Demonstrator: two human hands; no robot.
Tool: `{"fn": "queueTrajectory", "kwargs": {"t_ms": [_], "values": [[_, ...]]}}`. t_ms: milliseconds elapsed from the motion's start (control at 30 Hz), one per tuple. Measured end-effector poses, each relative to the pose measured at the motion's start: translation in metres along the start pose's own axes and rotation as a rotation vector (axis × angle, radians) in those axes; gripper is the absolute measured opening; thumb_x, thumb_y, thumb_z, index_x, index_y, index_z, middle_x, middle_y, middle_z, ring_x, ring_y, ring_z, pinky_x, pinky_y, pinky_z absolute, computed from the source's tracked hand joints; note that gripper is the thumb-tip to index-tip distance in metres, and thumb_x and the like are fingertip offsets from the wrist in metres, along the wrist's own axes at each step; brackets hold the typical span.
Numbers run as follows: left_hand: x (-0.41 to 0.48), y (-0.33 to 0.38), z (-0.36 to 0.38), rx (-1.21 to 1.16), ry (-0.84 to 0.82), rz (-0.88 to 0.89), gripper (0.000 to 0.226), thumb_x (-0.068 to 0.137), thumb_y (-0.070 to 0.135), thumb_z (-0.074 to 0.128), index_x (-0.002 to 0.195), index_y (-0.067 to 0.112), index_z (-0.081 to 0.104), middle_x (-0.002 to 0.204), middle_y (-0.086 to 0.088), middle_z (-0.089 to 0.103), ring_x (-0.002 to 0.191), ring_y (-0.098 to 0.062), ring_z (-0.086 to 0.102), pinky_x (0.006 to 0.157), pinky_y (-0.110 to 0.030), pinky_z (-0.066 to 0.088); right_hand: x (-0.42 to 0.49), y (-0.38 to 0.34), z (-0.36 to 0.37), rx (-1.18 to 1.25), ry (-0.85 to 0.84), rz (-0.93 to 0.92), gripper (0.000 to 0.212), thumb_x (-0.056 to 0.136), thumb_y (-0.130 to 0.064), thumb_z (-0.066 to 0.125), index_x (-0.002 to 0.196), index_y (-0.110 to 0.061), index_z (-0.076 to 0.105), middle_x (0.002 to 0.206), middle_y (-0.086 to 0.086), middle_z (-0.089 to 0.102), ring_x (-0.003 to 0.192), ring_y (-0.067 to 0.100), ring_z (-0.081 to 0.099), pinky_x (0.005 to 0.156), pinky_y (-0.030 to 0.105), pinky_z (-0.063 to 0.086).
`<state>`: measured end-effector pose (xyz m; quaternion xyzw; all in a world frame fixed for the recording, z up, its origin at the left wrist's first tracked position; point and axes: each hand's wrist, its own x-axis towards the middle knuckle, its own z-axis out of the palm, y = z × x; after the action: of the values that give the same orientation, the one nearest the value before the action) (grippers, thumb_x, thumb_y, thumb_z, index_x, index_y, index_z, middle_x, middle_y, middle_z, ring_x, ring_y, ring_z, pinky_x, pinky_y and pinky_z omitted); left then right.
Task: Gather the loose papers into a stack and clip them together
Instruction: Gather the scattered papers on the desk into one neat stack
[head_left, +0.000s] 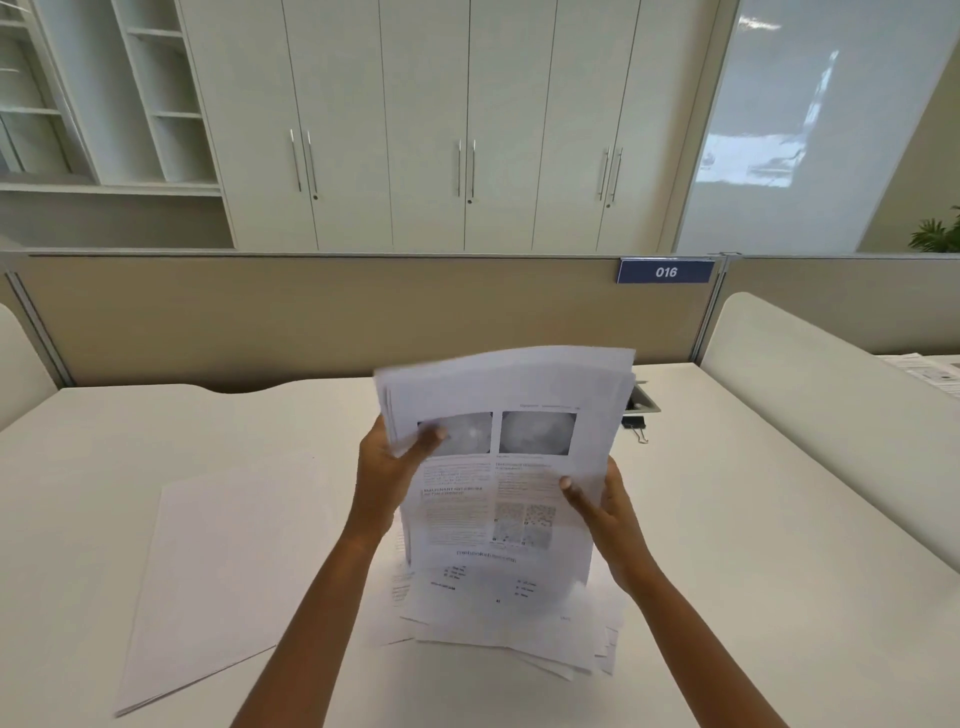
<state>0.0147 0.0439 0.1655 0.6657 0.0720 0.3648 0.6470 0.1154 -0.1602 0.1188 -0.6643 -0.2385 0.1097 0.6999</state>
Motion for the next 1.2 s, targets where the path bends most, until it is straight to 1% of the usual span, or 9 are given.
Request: {"fn": "queueTrajectory", "kwargs": {"t_ms": [67, 200, 367, 500, 633, 800, 900, 1033, 1200], "values": [[-0.005, -0.012, -0.006, 0.059, -0.145, -0.102, 0.077, 0.033, 0.07, 0.076, 0.098, 0.035, 0.055, 0.094, 0.007, 0.064, 0.089, -0.009, 0.063, 0.063, -0.013, 0.055, -0.002, 0.001, 0.001, -0.056, -0.022, 0.024, 0.09, 0.059, -0.057, 0.072, 0.13, -0.019, 0.032, 0.118, 0.004, 0.052, 0.102, 0.01, 0.057, 0.07, 0.019, 0.058], [-0.012, -0.025, -0.005, 0.093, -0.252, -0.14, 0.079, 0.032, 0.073, 0.074, 0.099, 0.037, 0.052, 0.095, 0.006, 0.061, 0.095, -0.013, 0.058, 0.066, -0.014, 0.055, -0.002, 0.007, 0.006, -0.059, 0.078, 0.018, 0.046, 0.089, -0.013, 0.059, 0.13, -0.014, 0.038, 0.121, 0.01, 0.054, 0.107, 0.026, 0.058, 0.082, 0.032, 0.055], [-0.008, -0.022, 0.003, 0.098, -0.113, -0.118, 0.057, 0.038, 0.066, 0.072, 0.085, 0.037, 0.056, 0.08, 0.007, 0.063, 0.08, -0.017, 0.061, 0.062, -0.016, 0.053, 0.001, -0.001, 0.01, -0.129, 0.258, -0.062, 0.016, 0.094, -0.006, 0.048, 0.106, -0.013, 0.055, 0.101, 0.005, 0.063, 0.09, 0.028, 0.061, 0.089, 0.051, 0.053], [-0.003, -0.014, 0.003, 0.02, -0.079, -0.129, 0.055, 0.042, 0.064, 0.075, 0.085, 0.033, 0.06, 0.069, 0.014, 0.067, 0.073, -0.01, 0.066, 0.053, -0.01, 0.053, 0.003, -0.009, 0.009, -0.122, 0.18, -0.122, 0.027, 0.094, -0.011, 0.047, 0.118, -0.021, 0.042, 0.1, -0.009, 0.057, 0.091, 0.008, 0.06, 0.077, 0.031, 0.058], [-0.003, -0.007, -0.003, 0.01, -0.156, -0.152, 0.058, 0.042, 0.055, 0.078, 0.093, 0.035, 0.058, 0.088, 0.01, 0.066, 0.086, -0.012, 0.063, 0.058, -0.012, 0.054, 0.003, -0.007, 0.005, -0.152, 0.123, -0.125, 0.057, 0.092, -0.013, 0.05, 0.14, -0.023, 0.021, 0.109, -0.011, 0.051, 0.098, 0.001, 0.055, 0.065, 0.01, 0.055], [-0.003, -0.002, -0.004, -0.01, -0.179, -0.184, 0.084, 0.026, 0.078, 0.071, 0.097, 0.034, 0.059, 0.094, 0.003, 0.066, 0.091, -0.015, 0.062, 0.068, -0.019, 0.053, -0.002, 0.0, 0.009, -0.209, 0.149, -0.165, 0.052, 0.096, -0.014, 0.041, 0.144, -0.023, 0.022, 0.138, -0.001, 0.046, 0.114, 0.012, 0.053, 0.09, 0.021, 0.049], [-0.003, -0.002, -0.003, -0.017, -0.117, -0.222, 0.1, 0.021, 0.079, 0.071, 0.102, 0.021, 0.06, 0.095, -0.005, 0.065, 0.092, -0.022, 0.061, 0.071, -0.026, 0.053, -0.009, 0.008, 0.006, -0.231, 0.355, -0.183, 0.043, 0.097, -0.006, 0.04, 0.138, -0.018, 0.04, 0.137, 0.007, 0.05, 0.111, 0.018, 0.057, 0.084, 0.004, 0.044], [-0.002, -0.003, -0.004, 0.0, -0.117, -0.225, 0.099, 0.019, 0.081, 0.068, 0.099, 0.024, 0.059, 0.091, -0.002, 0.064, 0.088, -0.019, 0.06, 0.072, -0.028, 0.052, 0.006, -0.031, -0.003, -0.221, 0.451, -0.321, 0.037, 0.096, -0.002, 0.042, 0.131, -0.012, 0.048, 0.117, 0.007, 0.061, 0.109, 0.027, 0.06, 0.096, 0.038, 0.049], [-0.003, -0.005, -0.005, 0.011, -0.158, -0.206, 0.087, 0.025, 0.08, 0.068, 0.095, 0.028, 0.058, 0.086, 0.001, 0.064, 0.081, -0.016, 0.063, 0.062, -0.02, 0.054, 0.032, -0.104, -0.006, -0.231, 0.322, -0.48, 0.034, 0.097, -0.018, 0.045, 0.131, -0.014, 0.049, 0.113, -0.002, 0.061, 0.101, 0.01, 0.058, 0.08, 0.008, 0.047]]}}
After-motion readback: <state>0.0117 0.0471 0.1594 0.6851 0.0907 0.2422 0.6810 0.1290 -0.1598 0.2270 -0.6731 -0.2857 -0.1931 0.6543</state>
